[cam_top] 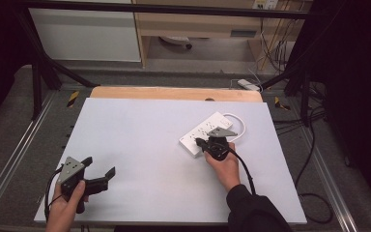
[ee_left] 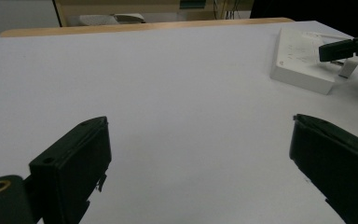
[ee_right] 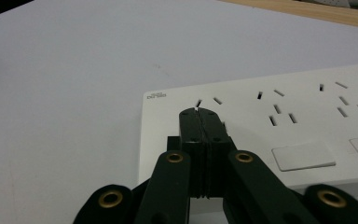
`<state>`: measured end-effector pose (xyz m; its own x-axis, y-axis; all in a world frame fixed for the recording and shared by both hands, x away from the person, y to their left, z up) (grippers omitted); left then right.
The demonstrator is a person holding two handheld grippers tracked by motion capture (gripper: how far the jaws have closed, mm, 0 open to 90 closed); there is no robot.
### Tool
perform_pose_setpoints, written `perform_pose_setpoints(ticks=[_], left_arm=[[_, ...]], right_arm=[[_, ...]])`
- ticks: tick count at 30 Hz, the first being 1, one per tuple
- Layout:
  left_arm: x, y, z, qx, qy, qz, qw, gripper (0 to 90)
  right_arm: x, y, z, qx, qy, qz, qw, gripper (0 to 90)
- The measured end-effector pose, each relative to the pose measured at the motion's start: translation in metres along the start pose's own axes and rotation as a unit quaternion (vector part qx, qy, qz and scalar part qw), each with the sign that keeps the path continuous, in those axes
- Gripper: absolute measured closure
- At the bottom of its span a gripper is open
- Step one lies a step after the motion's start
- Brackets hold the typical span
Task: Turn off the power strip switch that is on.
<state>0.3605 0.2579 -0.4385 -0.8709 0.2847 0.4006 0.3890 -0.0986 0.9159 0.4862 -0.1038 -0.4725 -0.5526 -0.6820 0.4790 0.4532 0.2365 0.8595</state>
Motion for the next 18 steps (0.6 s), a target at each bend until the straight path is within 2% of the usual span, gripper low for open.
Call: perform_pose_setpoints(ticks=[4,8,11,14,16,18], left_arm=[[-0.0003,-0.0003,-0.0001,0.001,-0.001,0.0,1.0,5.3],[-0.0004,-0.0006,-0.0003,-0.001,-0.002,0.002,1.0,5.2],[-0.0003,-0.0006,-0.0006,0.001,-0.002,0.001,1.0,5.3],[-0.0004,-0.0006,-0.0003,0.0,-0.001,0.001,1.0,5.3],[-0.0004,-0.0007,-0.0003,-0.002,-0.002,0.002,1.0,5.3],[0.0003,-0.0005,-0.0001,0.0,-0.001,0.001,1.0,5.3]], right_arm=[[0.0004,0.001,0.0003,-0.003,0.002,0.0,1.0,87.5],[0.0003,0.002,0.0008,-0.002,0.006,-0.001,1.0,80.2],[-0.0005,0.0012,0.0025,-0.001,0.006,0.003,1.0,69.3],[0.0009,0.0044,0.0022,-0.007,0.0,-0.005,1.0,54.3],[0.0024,0.0072,-0.0006,-0.013,-0.017,-0.008,0.9997,41.2],[0.0037,0.0098,-0.0012,-0.016,-0.028,-0.009,0.9994,33.1]])
Point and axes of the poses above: each handheld gripper's, and its own axes: x roughly backward along the jaws, y roughly out of its top, z roughly to its left, the point moved 6 cm from there along -x, roughly forward along the jaws, and after that the axes turned 9 degrees about y, right-handed, at the moved point
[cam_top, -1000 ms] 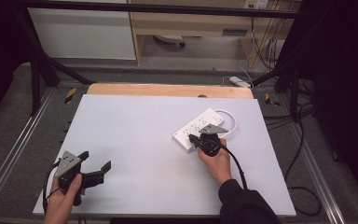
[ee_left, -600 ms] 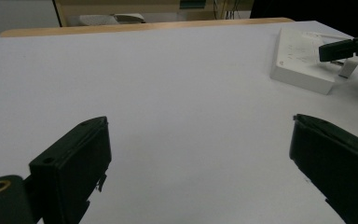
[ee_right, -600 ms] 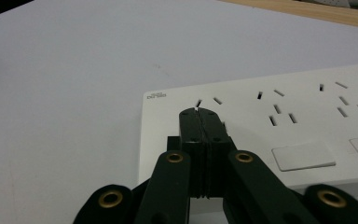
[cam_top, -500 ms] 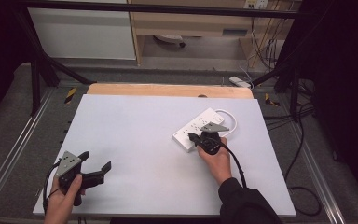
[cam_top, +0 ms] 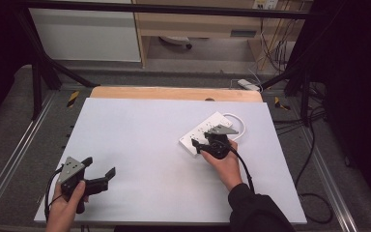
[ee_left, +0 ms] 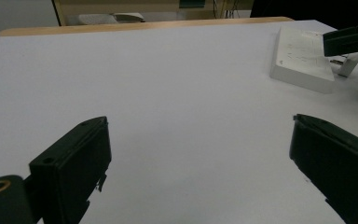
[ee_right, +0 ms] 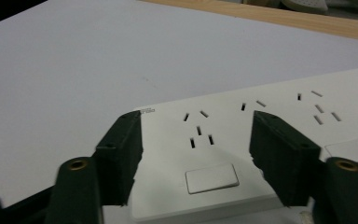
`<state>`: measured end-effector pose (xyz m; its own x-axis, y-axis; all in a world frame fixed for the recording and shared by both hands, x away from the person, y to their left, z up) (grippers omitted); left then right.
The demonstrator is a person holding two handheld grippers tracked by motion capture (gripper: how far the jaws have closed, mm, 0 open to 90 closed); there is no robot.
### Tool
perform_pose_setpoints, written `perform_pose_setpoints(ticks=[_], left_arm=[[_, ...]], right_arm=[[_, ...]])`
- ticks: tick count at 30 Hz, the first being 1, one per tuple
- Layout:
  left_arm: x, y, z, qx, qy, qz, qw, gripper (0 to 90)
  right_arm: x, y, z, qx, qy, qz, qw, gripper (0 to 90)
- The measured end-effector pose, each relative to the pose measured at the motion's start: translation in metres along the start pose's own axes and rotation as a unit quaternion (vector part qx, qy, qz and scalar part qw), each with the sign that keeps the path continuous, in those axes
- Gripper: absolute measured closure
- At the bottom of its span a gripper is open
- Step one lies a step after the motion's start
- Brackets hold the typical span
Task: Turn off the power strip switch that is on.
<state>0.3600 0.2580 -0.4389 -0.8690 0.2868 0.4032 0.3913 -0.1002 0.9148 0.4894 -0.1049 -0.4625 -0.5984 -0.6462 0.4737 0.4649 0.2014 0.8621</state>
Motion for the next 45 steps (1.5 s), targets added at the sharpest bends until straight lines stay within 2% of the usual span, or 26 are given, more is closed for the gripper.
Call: perform_pose_setpoints(ticks=[2,3,6,8,11,14,21,27,30,35,42,45], left_arm=[[0.0,0.0,0.001,0.004,0.002,-0.001,1.0,5.2],[0.0,-0.001,0.002,0.003,0.003,0.001,1.0,5.2],[0.0,-0.001,0.001,0.002,0.003,-0.001,1.0,5.2],[0.0,0.0,0.001,-0.003,0.012,-0.002,0.9999,5.3],[0.0,0.0,-0.001,-0.005,0.008,-0.003,1.0,5.2],[-0.001,-0.001,-0.001,-0.004,0.005,-0.001,1.0,5.2],[-0.001,-0.001,-0.001,-0.003,0.007,0.0,1.0,5.2],[-0.002,-0.003,-0.003,-0.003,0.005,0.002,1.0,5.2],[-0.002,-0.002,-0.003,-0.006,0.003,0.003,1.0,5.2],[-0.003,-0.004,-0.002,-0.002,0.005,0.005,1.0,5.2],[-0.002,-0.004,-0.004,-0.004,-0.002,0.004,1.0,5.2],[-0.003,-0.004,-0.005,-0.004,-0.002,0.006,1.0,5.2]], right_arm=[[0.0,0.004,0.002,0.001,-0.01,0.001,1.0,22.1],[0.0,0.004,0.002,0.001,-0.01,0.001,1.0,22.1],[0.002,0.011,0.006,-0.003,-0.005,-0.001,1.0,14.5],[0.002,0.014,0.009,-0.005,-0.003,0.0,1.0,8.6],[0.004,0.02,0.012,0.001,0.004,-0.001,1.0,5.3],[0.008,0.026,0.014,0.014,0.005,-0.007,0.9999,5.3],[0.019,0.037,0.01,0.011,0.003,-0.025,0.9996,6.2],[0.032,0.044,0.005,0.028,-0.024,-0.036,0.9987,7.7],[0.037,0.047,0.002,0.021,-0.018,-0.04,0.9988,7.1],[0.046,0.051,-0.002,0.03,-0.027,-0.047,0.9981,2.7],[0.059,0.057,-0.004,0.032,-0.021,-0.063,0.9973,3.1],[0.065,0.06,-0.001,0.04,-0.017,-0.076,0.9962,3.0]])
Point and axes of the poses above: each handheld gripper's, and its own axes: x roughly backward along the jaws, y roughly out of its top, z roughly to its left, the point moved 6 cm from there along -x, roughly forward along the jaws, and after that the axes turned 9 degrees about y, right-handed, at the moved point
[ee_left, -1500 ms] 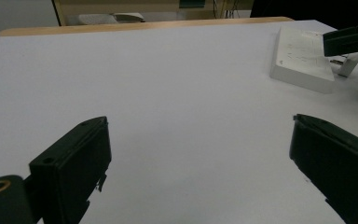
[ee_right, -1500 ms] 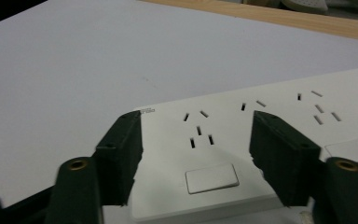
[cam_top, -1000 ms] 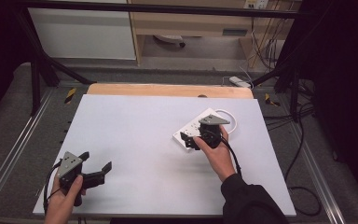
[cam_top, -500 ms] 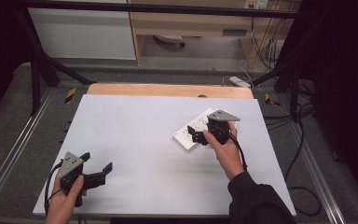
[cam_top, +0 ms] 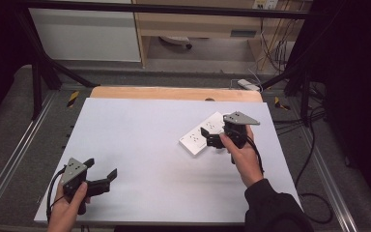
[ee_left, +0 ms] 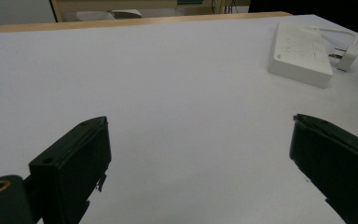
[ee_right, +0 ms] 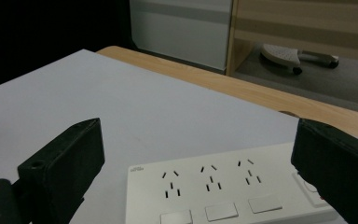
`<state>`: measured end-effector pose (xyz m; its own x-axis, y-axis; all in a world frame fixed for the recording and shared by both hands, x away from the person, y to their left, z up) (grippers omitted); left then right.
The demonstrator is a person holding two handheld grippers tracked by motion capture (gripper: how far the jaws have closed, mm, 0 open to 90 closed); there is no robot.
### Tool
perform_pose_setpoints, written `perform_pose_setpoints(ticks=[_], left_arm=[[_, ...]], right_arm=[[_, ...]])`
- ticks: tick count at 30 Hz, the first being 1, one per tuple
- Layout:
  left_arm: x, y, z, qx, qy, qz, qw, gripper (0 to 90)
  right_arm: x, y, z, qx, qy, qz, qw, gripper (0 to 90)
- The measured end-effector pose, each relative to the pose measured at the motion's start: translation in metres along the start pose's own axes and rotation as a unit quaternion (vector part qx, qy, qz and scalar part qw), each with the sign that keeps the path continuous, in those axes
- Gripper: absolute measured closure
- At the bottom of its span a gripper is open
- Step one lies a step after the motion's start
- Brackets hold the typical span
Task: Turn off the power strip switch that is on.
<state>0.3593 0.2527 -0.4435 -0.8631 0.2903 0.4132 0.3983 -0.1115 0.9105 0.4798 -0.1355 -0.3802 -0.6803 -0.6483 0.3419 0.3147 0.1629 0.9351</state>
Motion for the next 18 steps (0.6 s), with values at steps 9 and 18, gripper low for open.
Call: perform_pose_setpoints(ticks=[9,18], left_arm=[[0.0,0.0,0.0,-0.003,-0.001,0.0,1.0,5.2],[0.0,0.0,-0.001,-0.004,0.0,0.001,1.0,5.2]], right_arm=[[0.018,0.007,-0.001,0.018,-0.006,-0.025,0.9995,2.5],[0.045,0.006,-0.012,0.018,-0.022,-0.048,0.9985,2.3]])
Point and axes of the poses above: each handheld gripper's, and its own axes: x roughly backward along the jaws, y roughly out of its top, z roughly to its left, the point moved 6 cm from there along -x, roughly forward along the jaws, and after that the axes turned 9 degrees about y, right-handed, at the moved point
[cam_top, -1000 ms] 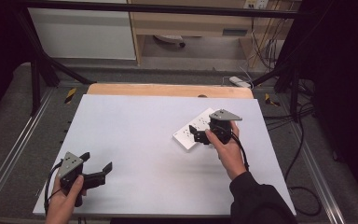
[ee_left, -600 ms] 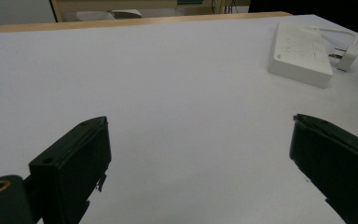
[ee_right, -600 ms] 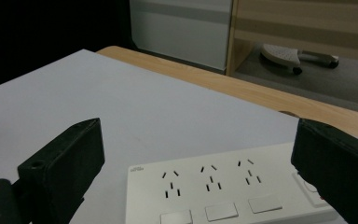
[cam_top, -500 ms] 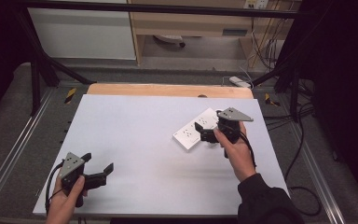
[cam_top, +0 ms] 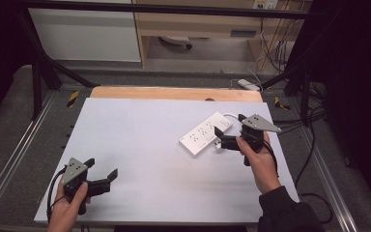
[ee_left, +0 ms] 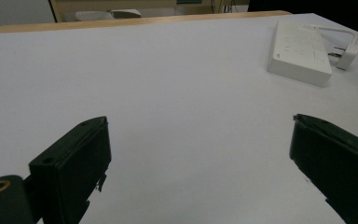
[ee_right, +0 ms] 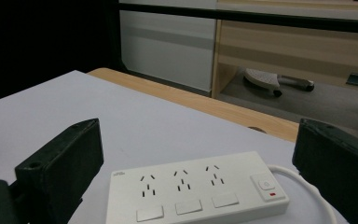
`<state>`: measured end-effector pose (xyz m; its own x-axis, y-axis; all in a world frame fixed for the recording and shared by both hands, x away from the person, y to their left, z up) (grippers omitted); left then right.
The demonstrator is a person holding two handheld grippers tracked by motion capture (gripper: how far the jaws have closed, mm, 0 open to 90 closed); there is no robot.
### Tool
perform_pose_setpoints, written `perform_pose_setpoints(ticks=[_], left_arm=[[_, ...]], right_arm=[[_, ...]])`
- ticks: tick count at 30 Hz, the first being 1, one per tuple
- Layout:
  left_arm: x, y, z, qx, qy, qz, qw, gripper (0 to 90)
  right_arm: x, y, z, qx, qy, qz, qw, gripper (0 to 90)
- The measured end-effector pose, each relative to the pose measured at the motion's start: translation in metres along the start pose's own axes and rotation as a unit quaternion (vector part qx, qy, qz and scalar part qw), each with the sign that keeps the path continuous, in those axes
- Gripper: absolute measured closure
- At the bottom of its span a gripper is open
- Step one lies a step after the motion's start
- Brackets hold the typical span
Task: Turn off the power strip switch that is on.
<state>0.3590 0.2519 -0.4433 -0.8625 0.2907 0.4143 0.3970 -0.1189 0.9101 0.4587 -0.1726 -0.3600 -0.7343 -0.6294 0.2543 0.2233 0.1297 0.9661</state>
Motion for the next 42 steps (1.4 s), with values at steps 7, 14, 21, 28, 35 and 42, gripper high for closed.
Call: perform_pose_setpoints(ticks=[7,14,21,28,35,42], left_arm=[[-0.001,0.0,-0.001,0.0,-0.003,0.002,1.0,5.2],[0.0,-0.001,-0.001,-0.001,-0.002,0.003,1.0,5.2],[-0.001,-0.001,-0.001,-0.001,-0.001,0.003,1.0,5.2],[-0.001,-0.001,-0.001,-0.004,-0.001,0.003,1.0,5.2],[0.0,-0.001,-0.002,-0.005,-0.004,0.002,1.0,5.2],[0.0,-0.001,-0.003,0.001,-0.009,0.002,1.0,5.2]], right_arm=[[0.021,-0.007,-0.007,-0.001,-0.012,-0.012,0.9999,2.8],[0.038,-0.021,-0.012,-0.004,-0.019,-0.019,0.9996,2.6],[0.06,-0.031,-0.02,-0.017,-0.034,-0.032,0.9988,2.7],[0.077,-0.041,-0.022,-0.015,-0.04,-0.034,0.9985,2.8],[0.087,-0.056,-0.022,-0.02,-0.04,-0.032,0.9985,3.0],[0.09,-0.071,-0.018,-0.014,-0.031,-0.019,0.9992,2.7]])
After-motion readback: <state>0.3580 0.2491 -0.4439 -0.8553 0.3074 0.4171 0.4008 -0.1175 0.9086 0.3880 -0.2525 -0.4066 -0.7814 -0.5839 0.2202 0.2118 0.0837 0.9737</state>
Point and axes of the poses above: each handheld gripper's, and its own axes: x roughly backward along the jaws, y roughly out of its top, z roughly to its left, the point moved 6 cm from there along -x, roughly forward along the jaws, and after that the axes turned 9 degrees about y, right-handed, at the moved point
